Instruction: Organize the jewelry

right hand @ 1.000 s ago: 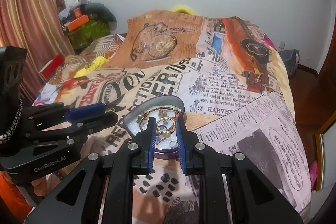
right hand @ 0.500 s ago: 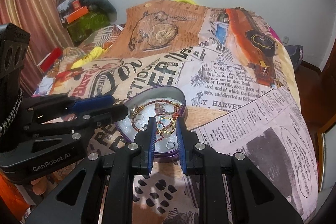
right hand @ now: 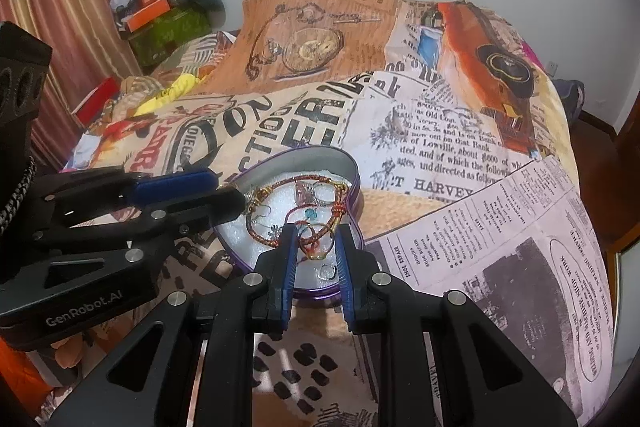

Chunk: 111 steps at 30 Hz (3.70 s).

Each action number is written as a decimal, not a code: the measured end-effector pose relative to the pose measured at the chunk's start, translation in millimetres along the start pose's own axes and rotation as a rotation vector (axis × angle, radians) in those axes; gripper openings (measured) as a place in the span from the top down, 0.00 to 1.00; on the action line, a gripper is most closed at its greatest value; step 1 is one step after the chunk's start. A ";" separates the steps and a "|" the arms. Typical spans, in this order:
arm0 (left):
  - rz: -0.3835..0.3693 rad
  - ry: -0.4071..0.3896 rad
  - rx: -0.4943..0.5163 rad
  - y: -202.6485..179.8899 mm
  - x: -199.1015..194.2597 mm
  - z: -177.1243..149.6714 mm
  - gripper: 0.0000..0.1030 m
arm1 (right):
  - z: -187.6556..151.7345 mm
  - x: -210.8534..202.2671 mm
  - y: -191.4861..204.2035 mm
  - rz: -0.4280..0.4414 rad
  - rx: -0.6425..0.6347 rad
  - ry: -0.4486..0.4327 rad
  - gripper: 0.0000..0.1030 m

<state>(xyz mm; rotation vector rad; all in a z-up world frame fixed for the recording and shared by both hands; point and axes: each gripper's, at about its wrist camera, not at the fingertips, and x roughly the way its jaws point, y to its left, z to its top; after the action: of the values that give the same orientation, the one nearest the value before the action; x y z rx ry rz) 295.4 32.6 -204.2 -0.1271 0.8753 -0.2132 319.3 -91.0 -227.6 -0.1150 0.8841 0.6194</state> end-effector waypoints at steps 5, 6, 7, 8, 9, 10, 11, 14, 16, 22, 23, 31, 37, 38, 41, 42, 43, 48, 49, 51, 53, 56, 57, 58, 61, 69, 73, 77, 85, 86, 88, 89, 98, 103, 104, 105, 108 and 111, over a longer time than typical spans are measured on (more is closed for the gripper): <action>0.007 0.000 0.001 -0.8 -4.7 0.4 0.76 | -0.5 -0.5 0.0 0.004 0.002 0.012 0.83; 0.009 -0.005 0.000 -0.8 -7.3 0.7 0.76 | -0.4 -1.1 0.3 0.004 0.001 0.014 0.82; 0.012 -0.011 -0.001 -0.6 -10.5 1.5 0.76 | -0.2 -1.1 0.8 0.003 0.001 0.016 0.81; 0.015 -0.016 0.000 -0.7 -13.3 1.9 0.76 | 0.0 -2.2 1.3 0.003 -0.001 0.016 0.79; 0.020 -0.023 0.001 -0.7 -17.1 2.6 0.76 | 0.1 -3.7 1.9 0.002 -0.003 0.015 0.76; 0.023 -0.032 0.001 -0.8 -22.1 3.3 0.76 | 0.3 -4.7 2.8 0.001 -0.004 0.013 0.74; 0.024 -0.038 0.000 -0.9 -25.9 3.8 0.76 | 0.6 -7.2 3.5 0.000 -0.006 0.009 0.69; 0.033 -0.064 -0.002 -1.8 -40.5 6.7 0.76 | 2.8 -17.0 5.7 -0.006 -0.009 -0.017 0.65; 0.044 -0.084 0.000 -3.2 -50.8 8.7 0.76 | 5.2 -23.5 7.0 -0.014 -0.012 -0.029 0.65; 0.063 -0.176 0.003 -11.7 -99.4 14.0 0.76 | 12.3 -60.3 15.1 -0.039 -0.021 -0.108 0.65; 0.064 -0.192 0.004 -13.5 -107.4 15.0 0.76 | 13.7 -67.5 16.9 -0.045 -0.023 -0.125 0.65; 0.093 -0.415 0.045 -42.7 -204.9 11.3 0.70 | 17.8 -167.7 42.3 -0.084 -0.047 -0.366 0.65; 0.114 -0.594 0.068 -63.9 -272.7 -6.6 0.53 | 1.5 -252.7 69.5 -0.102 -0.061 -0.604 0.65; 0.121 -0.629 0.069 -67.2 -284.7 -12.4 0.49 | -2.5 -263.2 73.7 -0.105 -0.062 -0.634 0.65; 0.149 -0.707 0.064 -74.0 -310.3 -27.9 0.42 | -16.3 -290.2 86.7 -0.122 -0.073 -0.715 0.58; 0.164 -0.725 0.058 -75.0 -316.1 -32.3 0.38 | -21.7 -297.8 91.4 -0.130 -0.077 -0.741 0.49; 0.176 -0.742 0.052 -75.7 -321.8 -36.9 0.35 | -25.2 -301.6 95.1 -0.138 -0.078 -0.761 0.44; 0.186 -0.780 0.021 -76.0 -335.3 -55.0 0.09 | -45.4 -313.9 111.7 -0.195 -0.064 -0.844 0.18; 0.200 -0.786 0.019 -76.5 -336.2 -58.5 0.08 | -47.8 -314.3 114.1 -0.202 -0.056 -0.851 0.14; 0.222 -0.789 0.021 -78.4 -335.0 -61.5 0.06 | -50.8 -315.1 117.1 -0.211 -0.042 -0.859 0.06; 0.233 -0.788 0.023 -78.3 -335.0 -63.5 0.05 | -50.8 -312.6 117.7 -0.227 -0.017 -0.862 0.00; 0.221 -0.782 0.019 -80.5 -335.4 -67.3 0.05 | -53.2 -312.0 119.7 -0.244 -0.005 -0.861 0.00; 0.219 -0.781 0.018 -81.4 -335.9 -68.8 0.05 | -50.8 -309.4 120.6 -0.248 -0.005 -0.854 0.00; 0.216 -0.779 0.016 -81.4 -336.1 -69.8 0.05 | -54.5 -312.6 120.6 -0.249 -0.006 -0.851 0.00; 0.211 -0.774 0.017 -82.8 -337.4 -71.0 0.05 | -61.2 -314.2 119.8 -0.258 -0.010 -0.843 0.00; 0.206 -0.768 0.017 -83.6 -334.9 -74.6 0.05 | -66.7 -315.1 119.6 -0.257 -0.010 -0.829 0.00; 0.202 -0.764 0.015 -82.4 -333.7 -73.5 0.05 | -70.6 -314.3 118.4 -0.261 -0.011 -0.821 0.00; 0.202 -0.762 0.016 -83.4 -333.1 -73.1 0.05 | -70.0 -313.4 117.2 -0.259 -0.006 -0.814 0.00; 0.201 -0.746 0.020 -83.1 -326.8 -70.5 0.05 | -68.4 -312.5 114.3 -0.258 -0.001 -0.796 0.00; 0.201 -0.745 0.020 -83.1 -326.5 -70.3 0.05 | -68.0 -312.7 113.6 -0.257 0.001 -0.793 0.00; 0.201 -0.743 0.021 -83.5 -325.9 -70.0 0.05 | -68.0 -312.5 113.4 -0.256 0.001 -0.789 0.00; 0.201 -0.741 0.022 -83.8 -325.8 -70.1 0.05 | -67.6 -312.9 113.0 -0.256 0.002 -0.788 0.00; 0.196 -0.736 0.024 -84.7 -324.4 -69.3 0.04 | -67.5 -315.3 110.5 -0.254 0.014 -0.785 0.00; 0.192 -0.731 0.026 -86.2 -322.0 -68.0 0.04 | -67.6 -315.0 109.3 -0.254 0.017 -0.784 0.00; 0.194 -0.732 0.027 -86.5 -321.7 -68.0 0.04 | -67.7 -315.4 109.2 -0.254 0.017 -0.783 0.00; 0.195 -0.733 0.027 -86.3 -321.9 -68.0 0.04 | -67.8 -315.6 109.2 -0.255 0.017 -0.784 0.00; 0.195 -0.733 0.029 -87.0 -321.1 -68.6 0.04 | -67.2 -315.2 109.1 -0.254 0.018 -0.784 0.00; 0.193 -0.731 0.027 -87.0 -320.8 -68.7 0.04 | -67.3 -315.4 109.0 -0.253 0.018 -0.783 0.00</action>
<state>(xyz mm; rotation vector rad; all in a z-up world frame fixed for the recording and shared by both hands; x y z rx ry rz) 31.4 22.4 8.9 -0.0843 0.1531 0.0109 64.0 -169.3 -16.4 0.0358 0.1116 0.3658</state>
